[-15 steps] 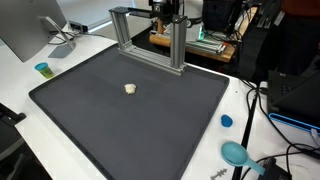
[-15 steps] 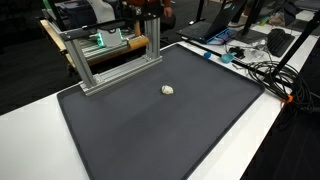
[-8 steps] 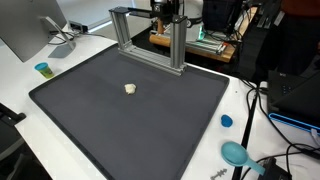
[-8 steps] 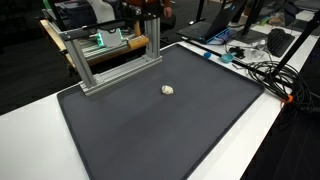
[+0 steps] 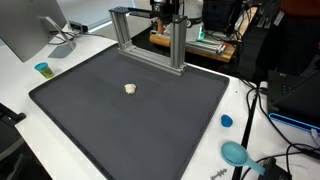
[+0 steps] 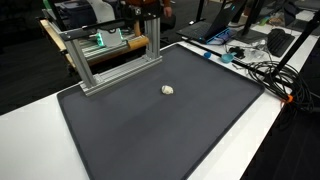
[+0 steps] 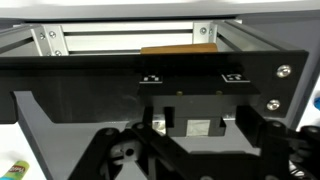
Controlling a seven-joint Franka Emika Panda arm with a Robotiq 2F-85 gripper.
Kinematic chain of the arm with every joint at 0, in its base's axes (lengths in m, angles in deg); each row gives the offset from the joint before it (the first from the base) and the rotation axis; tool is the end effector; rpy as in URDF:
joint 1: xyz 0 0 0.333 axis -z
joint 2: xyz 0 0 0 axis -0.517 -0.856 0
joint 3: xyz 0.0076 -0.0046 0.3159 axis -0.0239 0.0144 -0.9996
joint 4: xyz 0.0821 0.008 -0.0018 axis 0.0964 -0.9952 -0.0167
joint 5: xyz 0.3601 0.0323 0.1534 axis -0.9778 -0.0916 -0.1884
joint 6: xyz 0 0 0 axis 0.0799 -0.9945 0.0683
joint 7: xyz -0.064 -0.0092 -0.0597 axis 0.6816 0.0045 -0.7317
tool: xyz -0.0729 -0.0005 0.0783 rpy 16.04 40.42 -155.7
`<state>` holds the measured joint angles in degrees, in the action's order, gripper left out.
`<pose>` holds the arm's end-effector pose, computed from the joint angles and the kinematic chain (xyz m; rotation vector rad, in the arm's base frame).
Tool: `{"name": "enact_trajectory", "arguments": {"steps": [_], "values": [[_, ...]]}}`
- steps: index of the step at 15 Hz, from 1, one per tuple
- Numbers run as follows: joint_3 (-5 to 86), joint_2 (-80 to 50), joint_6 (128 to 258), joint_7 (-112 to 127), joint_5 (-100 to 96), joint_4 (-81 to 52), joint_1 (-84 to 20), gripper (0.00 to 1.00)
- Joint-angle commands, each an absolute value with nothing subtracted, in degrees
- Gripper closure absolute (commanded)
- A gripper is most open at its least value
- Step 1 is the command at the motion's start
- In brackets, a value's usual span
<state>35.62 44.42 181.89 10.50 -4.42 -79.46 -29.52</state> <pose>0.3335 -0.0038 0.4456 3.1111 -0.0610 0.2543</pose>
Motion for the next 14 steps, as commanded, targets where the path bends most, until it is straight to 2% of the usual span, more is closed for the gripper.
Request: {"name": "enact_trajectory", "arguments": {"steps": [1,4,5,10,11,14], "values": [[35.05,45.16,180.4,10.4,-2.3,-79.35,-29.13,0.45],[34.06,45.04,180.24,8.91,-2.04,-79.18,-29.22,0.51],[33.71,45.0,180.34,8.17,-1.74,-79.17,-28.9,0.46],[31.86,45.11,179.75,4.58,-0.52,-79.51,-27.96,0.42],[31.72,45.29,179.67,4.11,-0.64,-79.85,-28.04,0.67],[31.24,45.18,179.31,2.4,-0.8,-80.15,-27.77,0.69]]}}
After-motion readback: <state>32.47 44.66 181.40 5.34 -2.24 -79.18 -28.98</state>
